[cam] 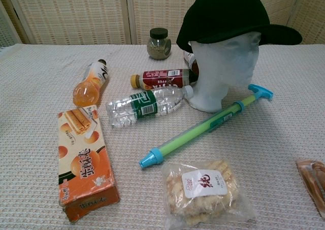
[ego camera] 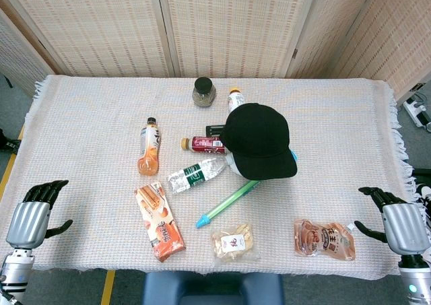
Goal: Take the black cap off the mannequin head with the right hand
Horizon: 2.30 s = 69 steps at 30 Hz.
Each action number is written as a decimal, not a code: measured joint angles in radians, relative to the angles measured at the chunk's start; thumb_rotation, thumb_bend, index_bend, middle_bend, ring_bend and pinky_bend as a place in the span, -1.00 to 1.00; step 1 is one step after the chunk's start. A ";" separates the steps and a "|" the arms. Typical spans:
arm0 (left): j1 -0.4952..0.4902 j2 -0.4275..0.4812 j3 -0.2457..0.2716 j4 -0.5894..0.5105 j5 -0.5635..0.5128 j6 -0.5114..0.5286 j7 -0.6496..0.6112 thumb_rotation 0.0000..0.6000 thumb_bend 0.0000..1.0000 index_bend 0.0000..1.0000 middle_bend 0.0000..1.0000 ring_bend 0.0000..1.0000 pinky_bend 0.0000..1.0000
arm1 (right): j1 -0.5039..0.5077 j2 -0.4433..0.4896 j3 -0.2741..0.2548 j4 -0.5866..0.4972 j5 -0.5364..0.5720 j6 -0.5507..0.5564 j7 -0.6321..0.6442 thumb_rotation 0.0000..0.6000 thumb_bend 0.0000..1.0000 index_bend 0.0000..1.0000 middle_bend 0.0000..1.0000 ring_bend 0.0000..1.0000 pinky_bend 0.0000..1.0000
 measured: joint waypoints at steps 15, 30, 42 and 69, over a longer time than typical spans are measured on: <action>0.005 0.011 0.002 -0.010 0.014 0.019 -0.009 1.00 -0.62 -0.61 -0.55 -0.59 -0.57 | 0.046 -0.012 0.024 -0.002 -0.103 0.018 -0.017 0.94 -1.00 -0.37 -0.24 0.44 0.97; 0.014 0.021 0.003 -0.014 0.012 0.031 -0.023 1.00 -0.62 -0.61 -0.55 -0.59 -0.57 | 0.279 -0.117 0.143 -0.068 -0.144 -0.144 -0.130 0.94 -1.00 -0.54 -0.39 0.59 1.00; 0.022 0.027 0.001 0.000 -0.001 0.030 -0.050 1.00 -0.62 -0.60 -0.55 -0.59 -0.57 | 0.416 -0.302 0.194 0.044 -0.117 -0.220 -0.186 0.99 -0.42 -0.13 -0.17 0.69 1.00; 0.017 0.036 -0.005 -0.017 -0.003 0.023 -0.046 1.00 -0.62 -0.61 -0.55 -0.59 -0.57 | 0.539 -0.398 0.320 0.240 -0.064 -0.114 -0.095 1.00 0.14 0.58 0.30 0.84 1.00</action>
